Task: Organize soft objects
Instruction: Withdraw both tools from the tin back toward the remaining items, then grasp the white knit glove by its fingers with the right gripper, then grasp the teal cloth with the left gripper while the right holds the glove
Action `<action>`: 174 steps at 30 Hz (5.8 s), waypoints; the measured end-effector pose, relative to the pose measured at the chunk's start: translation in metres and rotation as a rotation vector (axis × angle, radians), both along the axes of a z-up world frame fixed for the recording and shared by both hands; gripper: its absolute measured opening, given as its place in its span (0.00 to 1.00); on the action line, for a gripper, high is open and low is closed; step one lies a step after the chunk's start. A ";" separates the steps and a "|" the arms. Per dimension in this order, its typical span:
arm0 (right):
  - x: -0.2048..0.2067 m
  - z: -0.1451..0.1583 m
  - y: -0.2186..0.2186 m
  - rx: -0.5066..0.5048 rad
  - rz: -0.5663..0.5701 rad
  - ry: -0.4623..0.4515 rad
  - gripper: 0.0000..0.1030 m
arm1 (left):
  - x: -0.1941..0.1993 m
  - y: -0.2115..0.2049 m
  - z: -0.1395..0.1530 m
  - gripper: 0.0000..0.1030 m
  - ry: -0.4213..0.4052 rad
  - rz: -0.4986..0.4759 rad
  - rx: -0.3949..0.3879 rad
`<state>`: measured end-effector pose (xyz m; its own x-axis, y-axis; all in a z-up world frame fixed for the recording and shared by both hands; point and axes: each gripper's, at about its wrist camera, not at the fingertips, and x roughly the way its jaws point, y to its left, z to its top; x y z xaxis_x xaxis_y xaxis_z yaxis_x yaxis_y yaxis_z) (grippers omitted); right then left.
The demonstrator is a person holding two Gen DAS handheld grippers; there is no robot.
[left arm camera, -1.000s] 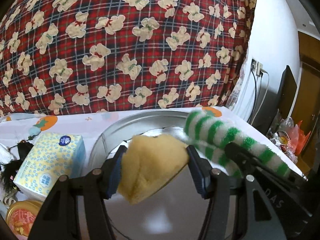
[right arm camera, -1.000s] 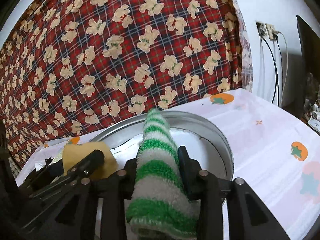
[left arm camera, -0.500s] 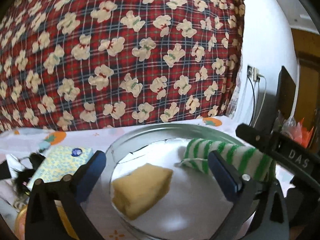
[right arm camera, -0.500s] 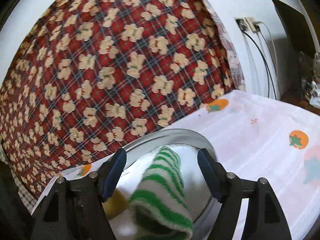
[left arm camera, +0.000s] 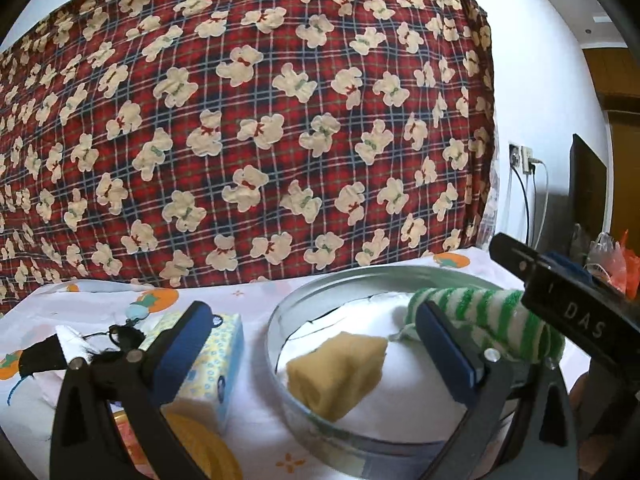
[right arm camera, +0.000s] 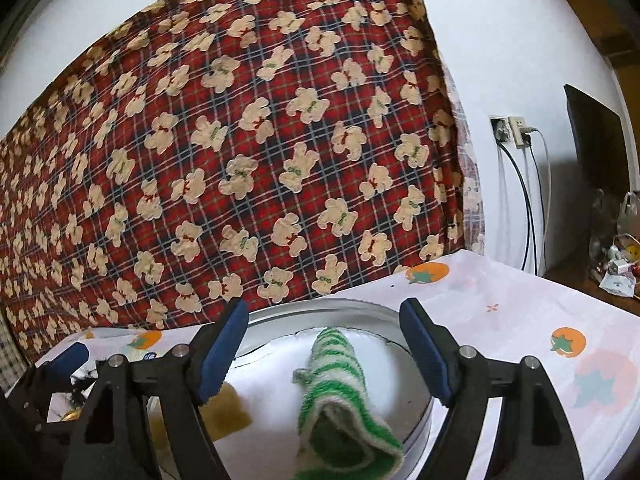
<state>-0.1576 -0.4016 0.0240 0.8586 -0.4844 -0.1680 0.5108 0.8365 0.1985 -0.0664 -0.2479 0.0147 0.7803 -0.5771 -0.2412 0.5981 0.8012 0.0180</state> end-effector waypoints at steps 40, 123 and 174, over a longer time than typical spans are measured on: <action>0.034 -0.008 0.128 -0.112 0.187 0.050 0.77 | 0.010 0.152 -0.001 1.00 0.018 0.099 -0.125; 0.123 0.010 0.247 0.159 0.887 0.004 0.15 | 0.129 0.317 -0.025 1.00 0.151 0.475 -0.023; 0.101 0.022 0.226 0.046 0.742 -0.040 0.15 | 0.168 0.315 -0.073 0.16 0.677 0.513 -0.066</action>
